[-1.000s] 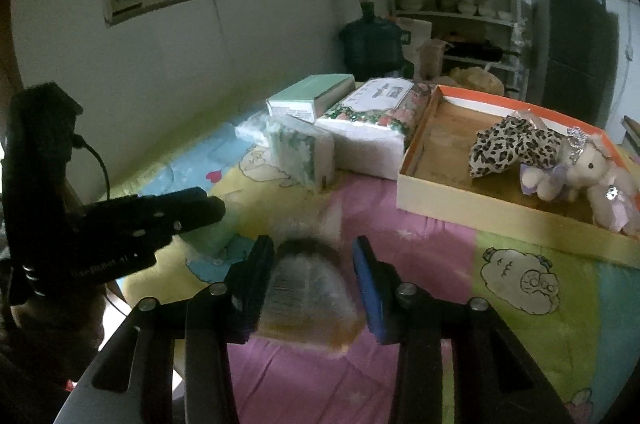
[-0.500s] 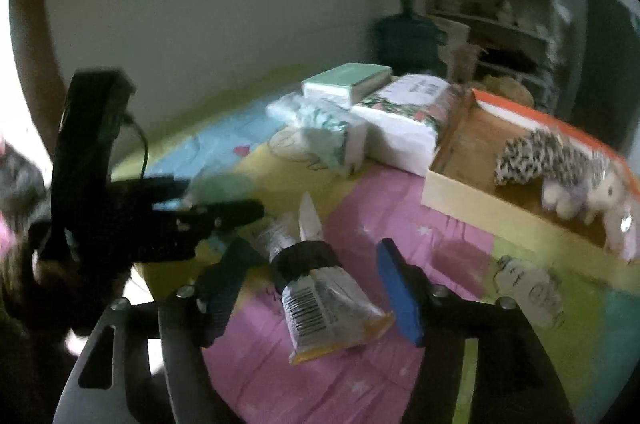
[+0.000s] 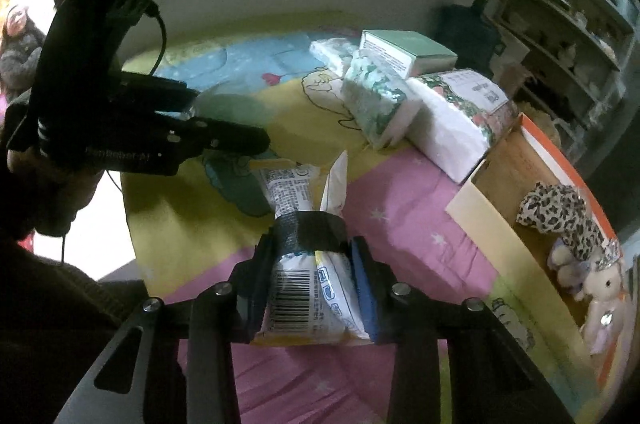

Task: Organize soft objects
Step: 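Carry the barcoded packet and mint-green bag over the cardboard tray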

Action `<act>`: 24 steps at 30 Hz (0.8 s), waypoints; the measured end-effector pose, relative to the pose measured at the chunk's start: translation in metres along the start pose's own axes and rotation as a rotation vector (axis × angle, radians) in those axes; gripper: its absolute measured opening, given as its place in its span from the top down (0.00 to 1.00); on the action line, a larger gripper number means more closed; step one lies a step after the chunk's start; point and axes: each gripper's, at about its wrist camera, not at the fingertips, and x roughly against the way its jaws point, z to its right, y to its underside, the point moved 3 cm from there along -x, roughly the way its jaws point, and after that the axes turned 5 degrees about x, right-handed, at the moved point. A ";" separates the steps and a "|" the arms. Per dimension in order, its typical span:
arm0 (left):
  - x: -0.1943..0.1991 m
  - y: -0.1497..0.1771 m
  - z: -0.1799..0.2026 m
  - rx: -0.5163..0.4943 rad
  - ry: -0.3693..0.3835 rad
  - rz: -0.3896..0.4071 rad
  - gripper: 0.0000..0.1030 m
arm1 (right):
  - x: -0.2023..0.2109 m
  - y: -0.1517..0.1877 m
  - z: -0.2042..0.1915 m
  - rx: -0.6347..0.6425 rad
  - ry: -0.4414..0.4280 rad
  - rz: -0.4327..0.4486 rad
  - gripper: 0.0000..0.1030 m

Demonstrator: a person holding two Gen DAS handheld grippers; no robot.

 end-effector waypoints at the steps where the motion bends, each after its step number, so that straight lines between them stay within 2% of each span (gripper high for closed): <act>1: 0.000 0.000 0.000 0.000 0.001 0.001 0.62 | 0.000 0.001 0.002 -0.023 -0.005 0.006 0.63; 7: 0.006 -0.004 0.001 0.008 0.011 0.017 0.63 | 0.003 -0.001 0.010 -0.144 -0.008 0.045 0.64; 14: 0.016 -0.022 0.012 -0.014 0.012 0.046 0.63 | 0.025 -0.008 0.020 -0.256 0.036 0.129 0.64; 24: 0.022 -0.059 0.053 -0.092 -0.002 0.096 0.63 | 0.058 -0.005 0.047 -0.357 0.121 0.181 0.64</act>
